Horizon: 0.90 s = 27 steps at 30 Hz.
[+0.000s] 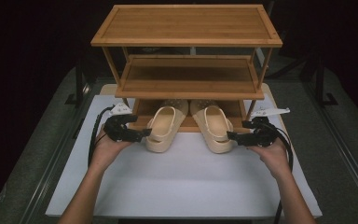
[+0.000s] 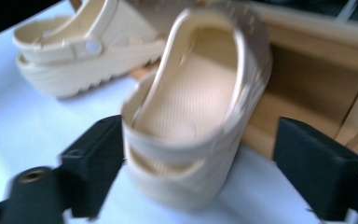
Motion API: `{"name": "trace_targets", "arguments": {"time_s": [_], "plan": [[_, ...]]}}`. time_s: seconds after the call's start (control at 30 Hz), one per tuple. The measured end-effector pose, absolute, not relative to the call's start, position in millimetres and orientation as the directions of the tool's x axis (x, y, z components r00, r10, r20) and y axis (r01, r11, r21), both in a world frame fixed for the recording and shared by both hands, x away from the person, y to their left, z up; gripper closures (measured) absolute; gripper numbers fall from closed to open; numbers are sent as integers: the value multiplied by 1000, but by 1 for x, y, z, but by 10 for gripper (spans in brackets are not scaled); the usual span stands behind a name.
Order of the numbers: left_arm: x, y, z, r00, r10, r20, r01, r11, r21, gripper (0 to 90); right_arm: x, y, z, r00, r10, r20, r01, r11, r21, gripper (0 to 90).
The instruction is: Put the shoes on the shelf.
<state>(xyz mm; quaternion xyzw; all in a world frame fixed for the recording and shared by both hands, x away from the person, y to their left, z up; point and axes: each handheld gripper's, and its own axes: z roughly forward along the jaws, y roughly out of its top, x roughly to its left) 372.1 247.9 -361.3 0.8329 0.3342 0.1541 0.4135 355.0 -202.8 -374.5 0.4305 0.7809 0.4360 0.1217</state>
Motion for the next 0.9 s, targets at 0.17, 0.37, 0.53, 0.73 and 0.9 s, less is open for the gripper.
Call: {"name": "trace_targets", "arguments": {"time_s": [0.17,0.37,0.53,0.73,0.9], "plan": [[366,259,-384,746,664,-52,444,-438,781,170,346,-208,-390,-618,758,211,580,258,773,145],[371,256,-403,765,640,-70,462,-469,753,139,344,-203,-408,-641,738,208,593,305,746,138],[372,247,-411,783,617,-76,461,-494,737,103,348,-200,-418,-647,737,193,598,335,728,138],[374,234,-419,807,589,-44,428,-531,731,97,355,-195,-425,-660,725,196,597,349,722,138],[378,226,-427,804,593,-35,425,-533,731,88,359,-189,-428,-661,726,190,598,357,718,138]]}}
